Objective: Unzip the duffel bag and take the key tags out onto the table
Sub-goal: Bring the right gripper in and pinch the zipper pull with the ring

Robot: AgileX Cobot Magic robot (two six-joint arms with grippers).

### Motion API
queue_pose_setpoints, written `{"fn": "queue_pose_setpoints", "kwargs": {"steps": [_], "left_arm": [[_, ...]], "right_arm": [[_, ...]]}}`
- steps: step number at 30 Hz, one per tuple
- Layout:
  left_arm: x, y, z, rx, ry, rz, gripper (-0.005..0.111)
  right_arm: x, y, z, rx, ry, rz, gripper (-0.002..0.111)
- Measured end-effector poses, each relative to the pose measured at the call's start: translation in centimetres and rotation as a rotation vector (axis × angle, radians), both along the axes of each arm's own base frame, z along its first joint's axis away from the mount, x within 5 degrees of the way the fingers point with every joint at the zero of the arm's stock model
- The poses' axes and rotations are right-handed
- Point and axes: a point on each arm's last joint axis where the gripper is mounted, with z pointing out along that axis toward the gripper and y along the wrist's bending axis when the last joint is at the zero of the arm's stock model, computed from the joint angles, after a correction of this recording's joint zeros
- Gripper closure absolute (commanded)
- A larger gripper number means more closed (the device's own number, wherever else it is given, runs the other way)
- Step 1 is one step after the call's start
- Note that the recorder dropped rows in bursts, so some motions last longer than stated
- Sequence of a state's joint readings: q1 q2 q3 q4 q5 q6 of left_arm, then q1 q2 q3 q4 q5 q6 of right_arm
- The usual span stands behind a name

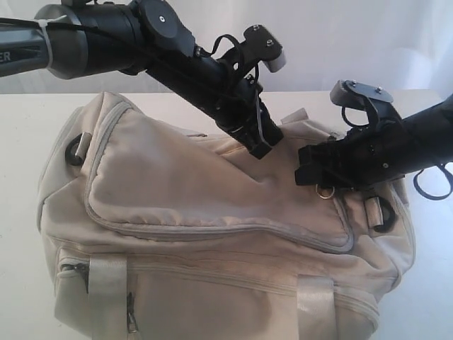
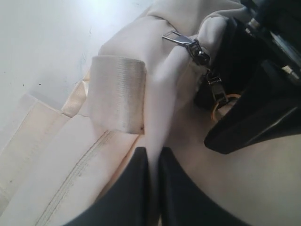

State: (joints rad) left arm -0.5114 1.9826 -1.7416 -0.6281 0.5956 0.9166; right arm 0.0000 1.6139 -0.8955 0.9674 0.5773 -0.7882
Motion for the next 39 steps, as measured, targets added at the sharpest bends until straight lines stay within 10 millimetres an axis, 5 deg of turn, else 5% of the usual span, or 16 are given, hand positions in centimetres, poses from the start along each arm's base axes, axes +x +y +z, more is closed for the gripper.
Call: {"fn": "queue_pose_setpoints", "kwargs": {"steps": [5,14,18,26,39], "left_arm": [[0.0,0.0,0.0,0.002,0.000,-0.001,0.107],[0.0,0.0,0.0,0.002,0.001,-0.002,0.107],[0.0,0.0,0.0,0.004,0.001,-0.003,0.107],[0.0,0.0,0.0,0.005,0.002,-0.004,0.107],[0.0,0.0,0.0,-0.004,0.010,0.016,0.107]], "right_arm": [[0.0,0.1,-0.3,0.004,0.016,0.006,0.086],[-0.2,0.2,-0.5,0.010,0.038,0.037,0.088],[-0.5,0.2,-0.7,-0.011,0.064,0.059,0.108],[-0.8,-0.1,-0.6,-0.048,0.082,0.061,0.108],[-2.6,-1.1,3.0,-0.174,0.006,0.033,0.108]]}}
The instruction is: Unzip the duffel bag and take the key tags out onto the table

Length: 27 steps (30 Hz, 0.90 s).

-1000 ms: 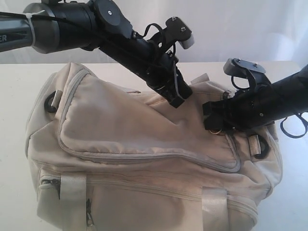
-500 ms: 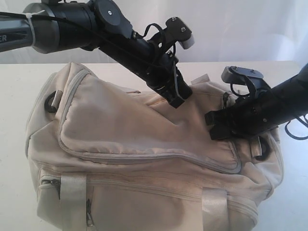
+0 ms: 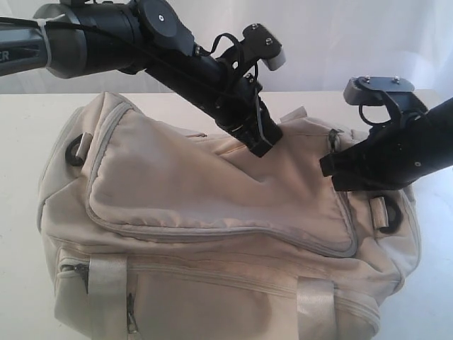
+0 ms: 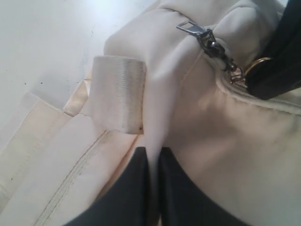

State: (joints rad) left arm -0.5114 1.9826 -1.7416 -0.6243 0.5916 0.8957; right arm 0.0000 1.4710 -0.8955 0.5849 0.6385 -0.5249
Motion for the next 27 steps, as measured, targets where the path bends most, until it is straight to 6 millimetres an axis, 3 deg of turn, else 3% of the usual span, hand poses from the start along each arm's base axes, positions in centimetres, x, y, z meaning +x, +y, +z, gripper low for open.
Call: {"fn": "queue_pose_setpoints", "kwargs": {"steps": [11,20,27], "left_arm": [[0.3,0.0,0.3,-0.036,0.011,0.070,0.107],[0.5,0.0,0.5,-0.057,0.012,0.108,0.107],[0.5,-0.1,0.2,-0.065,0.035,0.125,0.107]], "right_arm": [[-1.8,-0.2,2.0,-0.032,0.001,0.011,0.108],[-2.9,0.0,2.7,-0.021,0.021,0.039,0.108],[-4.8,0.0,2.8,-0.022,0.000,0.033,0.108]]}}
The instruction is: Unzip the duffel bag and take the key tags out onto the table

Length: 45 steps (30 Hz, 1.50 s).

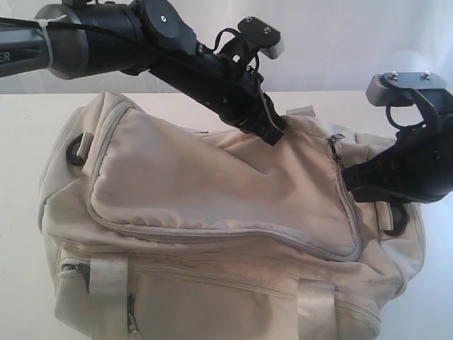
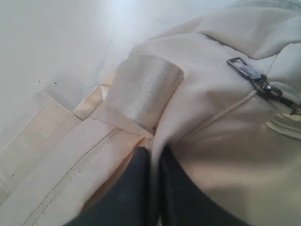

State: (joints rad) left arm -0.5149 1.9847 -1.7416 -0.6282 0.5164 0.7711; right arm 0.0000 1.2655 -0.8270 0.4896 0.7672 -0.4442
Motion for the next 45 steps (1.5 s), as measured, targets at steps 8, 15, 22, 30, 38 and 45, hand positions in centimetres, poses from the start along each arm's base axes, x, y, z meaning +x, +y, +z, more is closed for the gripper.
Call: {"fn": "queue_pose_setpoints", "kwargs": {"steps": [8,15,22,30,38,45], "left_arm": [[0.0,-0.3,-0.3,-0.001,0.004,0.001,0.107],[-0.2,-0.2,0.2,-0.007,-0.003,0.002,0.107],[-0.9,0.4,2.2,-0.011,-0.037,-0.009,0.107],[-1.3,0.7,3.1,-0.015,-0.060,-0.007,0.107],[-0.2,2.4,3.1,-0.051,-0.008,0.064,0.107],[0.0,3.5,3.3,-0.062,0.030,0.080,0.107]], "right_arm": [[-1.1,-0.1,0.5,-0.002,-0.051,-0.013,0.108],[-0.3,-0.3,0.1,-0.001,-0.080,-0.074,0.108],[1.3,-0.5,-1.9,-0.001,-0.035,-0.103,0.108],[1.2,-0.2,-2.5,0.020,0.029,-0.089,0.108],[-0.5,0.1,-1.0,0.044,0.037,-0.047,0.108],[-3.0,0.4,1.5,0.059,-0.006,0.001,0.108]]}}
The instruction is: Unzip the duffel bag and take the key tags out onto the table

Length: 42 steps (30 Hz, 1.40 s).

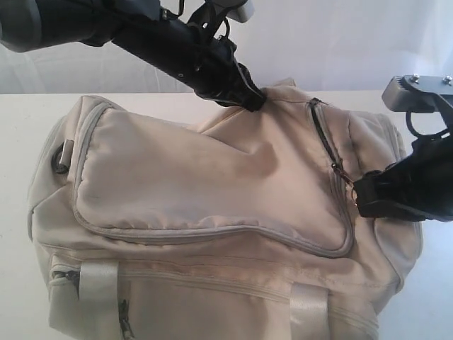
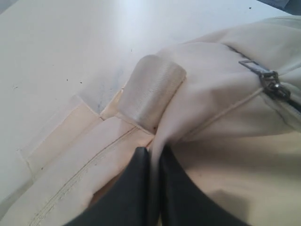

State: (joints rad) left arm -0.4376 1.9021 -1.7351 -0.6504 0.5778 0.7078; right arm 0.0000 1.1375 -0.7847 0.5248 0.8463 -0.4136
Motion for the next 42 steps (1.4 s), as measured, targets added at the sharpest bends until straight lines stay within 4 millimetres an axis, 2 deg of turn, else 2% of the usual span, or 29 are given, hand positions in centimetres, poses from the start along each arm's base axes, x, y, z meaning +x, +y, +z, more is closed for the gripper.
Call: {"fn": "queue_pose_setpoints", "kwargs": {"steps": [4,12,23,35,42], "left_arm": [[0.2,-0.1,-0.5,-0.004,0.019,0.005,0.107],[0.5,-0.3,-1.1,-0.006,0.034,0.014,0.107],[0.8,-0.1,-1.6,0.002,0.051,0.038,0.107],[1.7,2.2,-1.8,-0.003,0.117,0.097,0.107],[1.7,2.3,-1.9,0.003,0.123,0.092,0.107]], "right_arm": [[-1.1,0.1,0.6,0.004,-0.012,0.014,0.108],[-3.4,0.2,-1.2,0.017,0.021,0.024,0.108],[-5.8,0.4,-1.6,0.045,-0.012,0.022,0.108],[-6.9,0.8,-1.1,0.083,-0.026,0.043,0.108],[-7.1,0.9,-1.2,0.087,-0.006,0.060,0.108]]}}
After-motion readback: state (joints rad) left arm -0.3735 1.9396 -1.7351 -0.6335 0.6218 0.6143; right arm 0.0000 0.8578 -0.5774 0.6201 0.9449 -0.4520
